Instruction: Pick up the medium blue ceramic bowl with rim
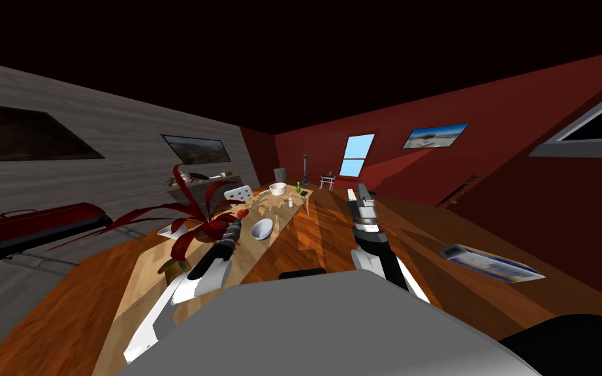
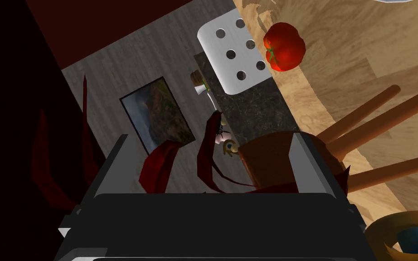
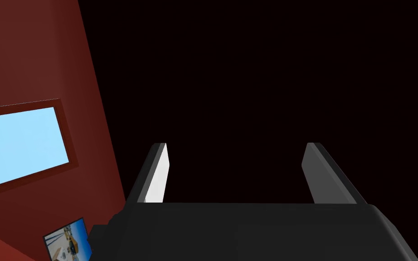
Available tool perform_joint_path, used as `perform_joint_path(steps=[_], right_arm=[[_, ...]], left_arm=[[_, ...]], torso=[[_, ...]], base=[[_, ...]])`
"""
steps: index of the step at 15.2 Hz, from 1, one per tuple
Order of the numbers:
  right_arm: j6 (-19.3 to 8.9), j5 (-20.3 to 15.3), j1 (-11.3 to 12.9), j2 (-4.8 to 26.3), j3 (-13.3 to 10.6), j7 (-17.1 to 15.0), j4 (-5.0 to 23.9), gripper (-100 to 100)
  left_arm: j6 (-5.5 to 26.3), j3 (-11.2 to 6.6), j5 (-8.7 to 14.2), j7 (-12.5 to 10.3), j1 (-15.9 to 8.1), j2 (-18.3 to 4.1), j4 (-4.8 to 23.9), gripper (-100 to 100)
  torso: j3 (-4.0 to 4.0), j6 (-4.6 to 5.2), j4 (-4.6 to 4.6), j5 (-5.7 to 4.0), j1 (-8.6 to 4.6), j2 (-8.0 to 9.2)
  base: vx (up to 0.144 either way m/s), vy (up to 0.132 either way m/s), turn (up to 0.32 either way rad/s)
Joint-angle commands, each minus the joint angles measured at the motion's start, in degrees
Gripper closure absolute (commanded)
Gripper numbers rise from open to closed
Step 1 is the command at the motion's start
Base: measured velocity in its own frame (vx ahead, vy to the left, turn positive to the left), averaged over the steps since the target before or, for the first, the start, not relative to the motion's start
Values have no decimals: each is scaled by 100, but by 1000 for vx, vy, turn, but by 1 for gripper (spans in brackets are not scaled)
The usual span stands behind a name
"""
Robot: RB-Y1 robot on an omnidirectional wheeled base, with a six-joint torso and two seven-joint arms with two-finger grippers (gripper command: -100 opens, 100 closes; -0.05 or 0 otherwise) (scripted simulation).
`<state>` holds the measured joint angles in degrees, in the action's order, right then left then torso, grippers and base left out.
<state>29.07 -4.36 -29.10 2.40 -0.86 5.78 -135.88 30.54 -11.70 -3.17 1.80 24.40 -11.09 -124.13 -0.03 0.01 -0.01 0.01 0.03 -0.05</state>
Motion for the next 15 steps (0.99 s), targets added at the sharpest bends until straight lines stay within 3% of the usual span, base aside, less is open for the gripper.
perform_joint_path(steps=[1, 7, 15], right_arm=[[0, 0, 0, 0, 0, 0, 0, 0], [0, 0, 0, 0, 0, 0, 0, 0], [0, 0, -1, 0, 0, 0, 0, 0]], left_arm=[[286, -65, 18, 14, -34, -1, 68, -100], [838, -151, 47, 31, -50, 8, 115, -100], [1816, -390, 161, 51, -91, 54, 236, -100]], torso=[[0, 0, 0, 0, 0, 0], [-2, -2, -1, 0, 1, -3], [-3, -3, -1, 0, 1, -4]], base=[[13, 3, -159], [12, 5, -70], [18, 6, -96]])
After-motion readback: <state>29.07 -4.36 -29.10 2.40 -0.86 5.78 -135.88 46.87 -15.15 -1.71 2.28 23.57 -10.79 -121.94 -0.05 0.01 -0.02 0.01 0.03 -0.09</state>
